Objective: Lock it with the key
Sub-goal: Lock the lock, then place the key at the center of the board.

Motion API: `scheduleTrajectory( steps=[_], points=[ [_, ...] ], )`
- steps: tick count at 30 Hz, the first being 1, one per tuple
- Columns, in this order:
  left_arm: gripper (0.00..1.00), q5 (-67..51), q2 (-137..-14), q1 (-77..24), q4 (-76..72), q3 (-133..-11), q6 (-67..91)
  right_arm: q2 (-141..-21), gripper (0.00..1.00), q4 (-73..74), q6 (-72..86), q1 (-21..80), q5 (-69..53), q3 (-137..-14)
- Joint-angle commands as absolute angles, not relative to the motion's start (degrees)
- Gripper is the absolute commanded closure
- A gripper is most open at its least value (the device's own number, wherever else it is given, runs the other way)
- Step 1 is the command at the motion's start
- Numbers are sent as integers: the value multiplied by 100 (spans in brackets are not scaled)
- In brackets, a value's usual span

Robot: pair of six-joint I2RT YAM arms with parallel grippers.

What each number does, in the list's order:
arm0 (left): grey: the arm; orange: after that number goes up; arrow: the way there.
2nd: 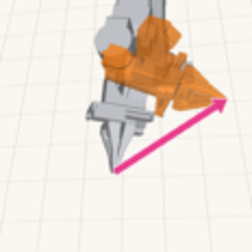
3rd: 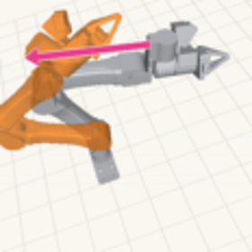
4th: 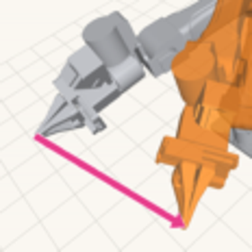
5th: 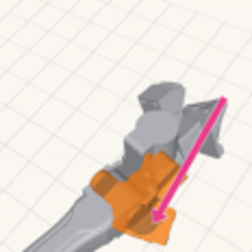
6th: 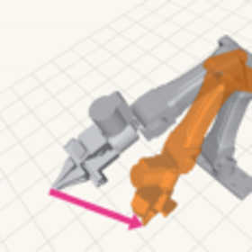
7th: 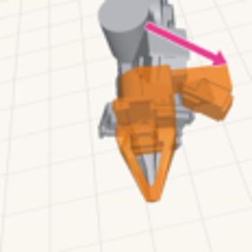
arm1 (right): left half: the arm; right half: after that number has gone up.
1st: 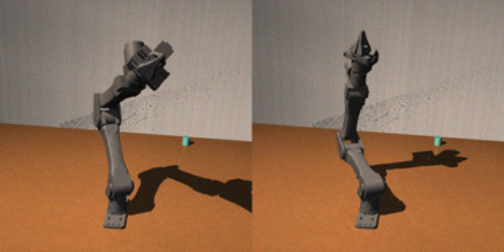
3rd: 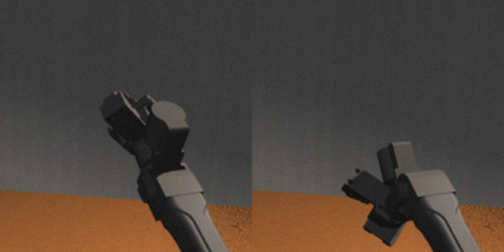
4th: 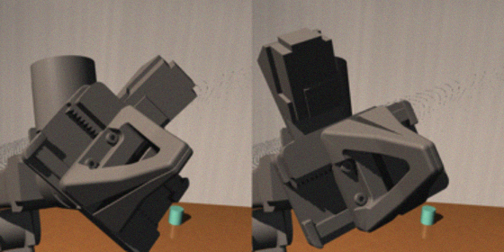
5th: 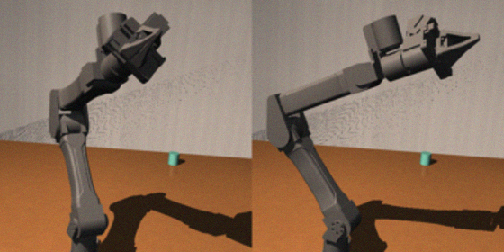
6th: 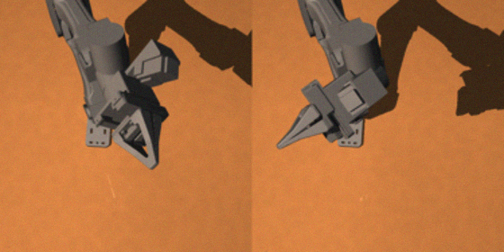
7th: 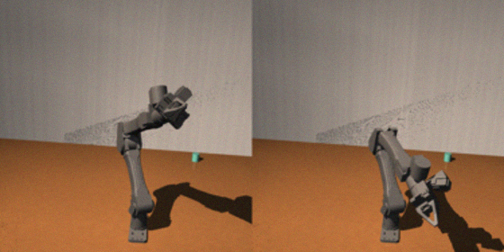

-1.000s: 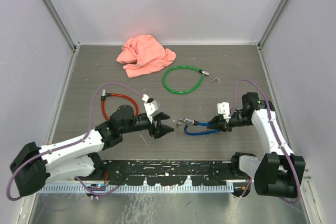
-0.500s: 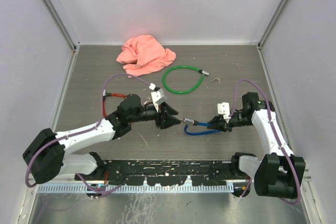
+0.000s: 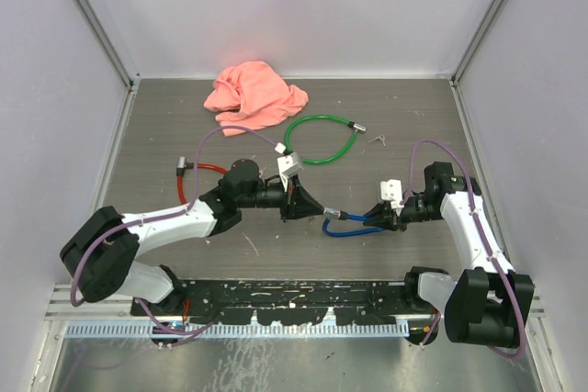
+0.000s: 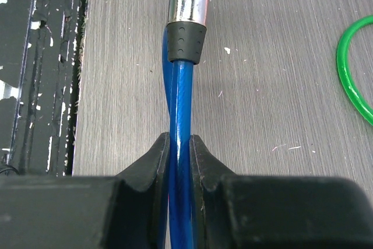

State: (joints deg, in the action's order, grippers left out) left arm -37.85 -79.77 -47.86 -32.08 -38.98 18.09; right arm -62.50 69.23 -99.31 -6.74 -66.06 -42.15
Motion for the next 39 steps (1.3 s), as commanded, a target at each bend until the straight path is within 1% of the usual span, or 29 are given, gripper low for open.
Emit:
scheduleTrajectory(
  steps=[1,2,3,8,11,15,18,20,23,26,28,29,31,35,39],
  points=[
    [93,-3991,-7867,-4712,-3652,-4132,1933,-6236,99,6855,-10014,-738,-6219,-4154],
    [95,-4018,-7843,-4691,-3648,-4121,1934,-6233,99,6855,-10016,-738,-6218,-4149],
    [100,-4052,-7819,-4673,-3629,-4114,1923,-6237,99,6855,-10014,-738,-6225,-4151],
    [100,-4055,-7668,-4622,-3140,-4166,1661,-6239,99,6864,-10018,-741,-6231,-4157],
    [100,-3813,-7527,-4589,-2672,-4272,1710,-6226,99,6856,-10013,-747,-6223,-4149],
    [100,-3213,-7375,-4596,-1851,-4496,2828,-6180,99,6761,-9939,-755,-6208,-4127],
    [100,-3233,-7317,-4590,-1943,-4384,3396,-6184,99,6725,-9889,-747,-6203,-4130],
    [100,-3460,-7025,-4603,-2170,-4169,3068,-6193,99,6728,-9880,-750,-6203,-4133],
    [100,-3372,-6661,-4625,-1729,-4052,1619,-6200,99,6732,-9890,-752,-6196,-4135],
    [100,-2779,-6187,-4935,-1549,-3767,26,-6190,99,6737,-9877,-748,-6178,-4132],
    [100,-2303,-6014,-5122,-1233,-3750,-536,-6181,99,6733,-9855,-749,-6179,-4136],
    [100,-2143,-5993,-5133,-1076,-3810,-503,-6171,99,6729,-9846,-754,-6179,-4132],
    [100,-2177,-6018,-5121,-952,-3932,-207,-6178,99,6715,-9831,-749,-6178,-4123],
    [100,-2792,-5986,-4785,-1284,-3812,745,-6198,99,6715,-9829,-753,-6174,-4126],
    [100,-2454,-5704,-4416,-1083,-3511,988,-6189,99,6706,-9829,-748,-6189,-4122]
  ],
)
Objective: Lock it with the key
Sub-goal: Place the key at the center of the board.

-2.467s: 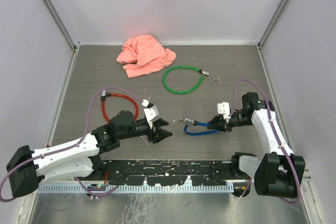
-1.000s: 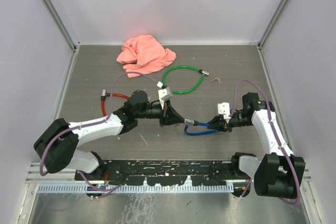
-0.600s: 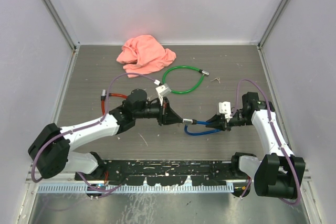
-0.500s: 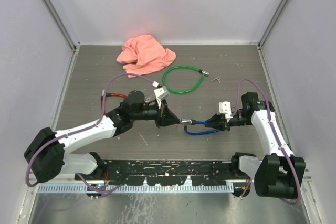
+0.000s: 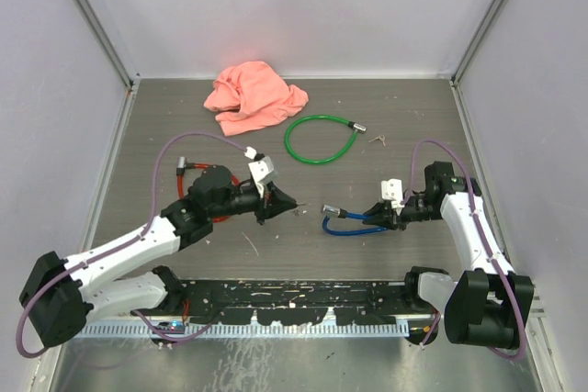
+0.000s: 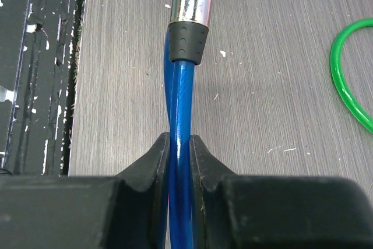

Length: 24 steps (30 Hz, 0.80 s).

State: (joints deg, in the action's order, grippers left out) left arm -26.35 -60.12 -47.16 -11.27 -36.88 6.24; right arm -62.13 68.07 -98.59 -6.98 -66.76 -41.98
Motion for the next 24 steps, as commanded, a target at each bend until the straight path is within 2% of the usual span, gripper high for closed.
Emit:
scheduleTrajectory(
  steps=[1,4,11,17,24],
  points=[
    [100,-2294,-5675,-4302,-972,-3455,1150,-6189,99,6708,-9829,-747,-6199,-4122],
    [100,-2163,-5621,-3825,-892,-3234,2174,-6168,99,6663,-9760,-756,-6235,-4123],
    [100,-2861,-5792,-2513,-1395,-2556,4194,-6138,99,5943,-8600,-818,-6418,-4413],
    [100,-3297,-7018,-2725,-2559,-2770,5253,-6269,99,4483,-5978,-1083,-6219,-5096],
    [100,-2288,-8250,-3721,-2918,-3772,5148,-7014,99,4379,-4568,-1842,-5715,-6239]
  ],
)
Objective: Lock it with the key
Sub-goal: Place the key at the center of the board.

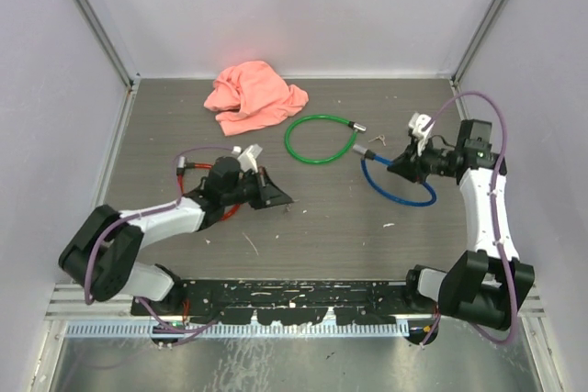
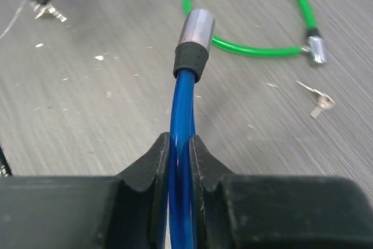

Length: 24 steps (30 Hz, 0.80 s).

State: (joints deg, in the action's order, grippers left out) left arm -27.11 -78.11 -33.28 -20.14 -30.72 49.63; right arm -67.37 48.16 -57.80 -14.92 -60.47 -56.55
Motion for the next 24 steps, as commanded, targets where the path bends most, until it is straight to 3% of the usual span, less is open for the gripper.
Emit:
scheduleTrajectory(
  steps=[1,15,24],
  points=[
    [100,-2195,-8462,-3853,-3008,-3916,5195,-7082,99,4385,-4440,-1978,-5666,-6301],
    [96,-1934,-11678,-5260,-2932,-7067,5809,-8204,93,4764,-4016,-2724,-4643,-6622],
    [82,-1317,-12712,-5573,-1547,-8503,5232,-9221,91,4437,-3996,-2842,-3817,-6765]
  ],
)
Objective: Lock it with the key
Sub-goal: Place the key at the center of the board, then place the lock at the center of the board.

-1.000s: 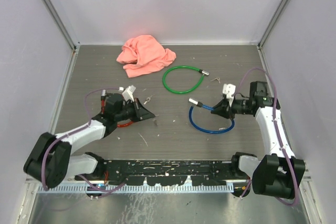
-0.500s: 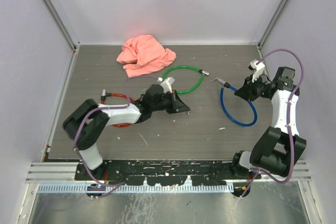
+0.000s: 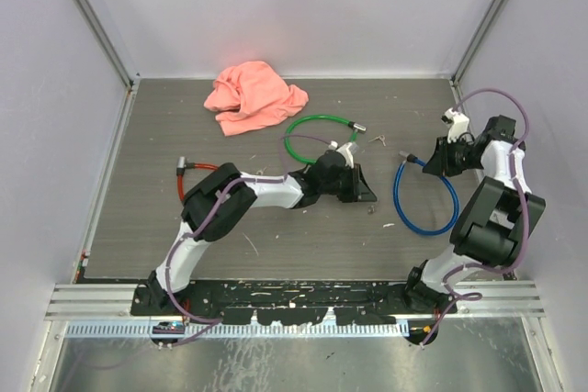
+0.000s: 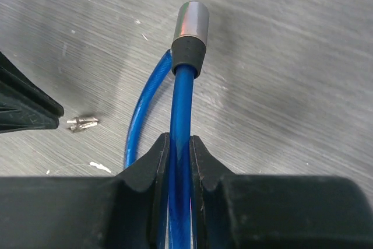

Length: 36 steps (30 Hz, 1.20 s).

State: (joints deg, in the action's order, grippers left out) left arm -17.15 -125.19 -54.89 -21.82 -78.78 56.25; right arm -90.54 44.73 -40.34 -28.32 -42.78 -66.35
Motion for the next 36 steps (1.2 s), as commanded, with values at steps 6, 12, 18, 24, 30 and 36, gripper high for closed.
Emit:
scheduleTrajectory(
  steps=[6,12,18,24,30,36],
  points=[
    [49,-319,-11908,-5590,-953,-8366,4265,-9548,77,4563,-4260,-2847,-3521,-6863],
    [23,733,-9505,-5595,-1027,-6976,2249,-8666,33,4359,-4569,-2845,-2501,-7213],
    [1,587,-6726,-5135,-68,-6173,1445,-7641,2,4561,-4655,-2847,-2930,-7981],
    [1,698,-5013,-4705,1971,-6958,1087,-6641,0,3805,-2870,-2845,-3529,-8406],
    [2,893,-4516,-4703,3372,-8170,914,-5724,0,2849,-1651,-2843,-3587,-8660],
    [1,765,-4632,-4702,4482,-9128,889,-5550,0,2887,-828,-2841,-3970,-9329]
  ],
)
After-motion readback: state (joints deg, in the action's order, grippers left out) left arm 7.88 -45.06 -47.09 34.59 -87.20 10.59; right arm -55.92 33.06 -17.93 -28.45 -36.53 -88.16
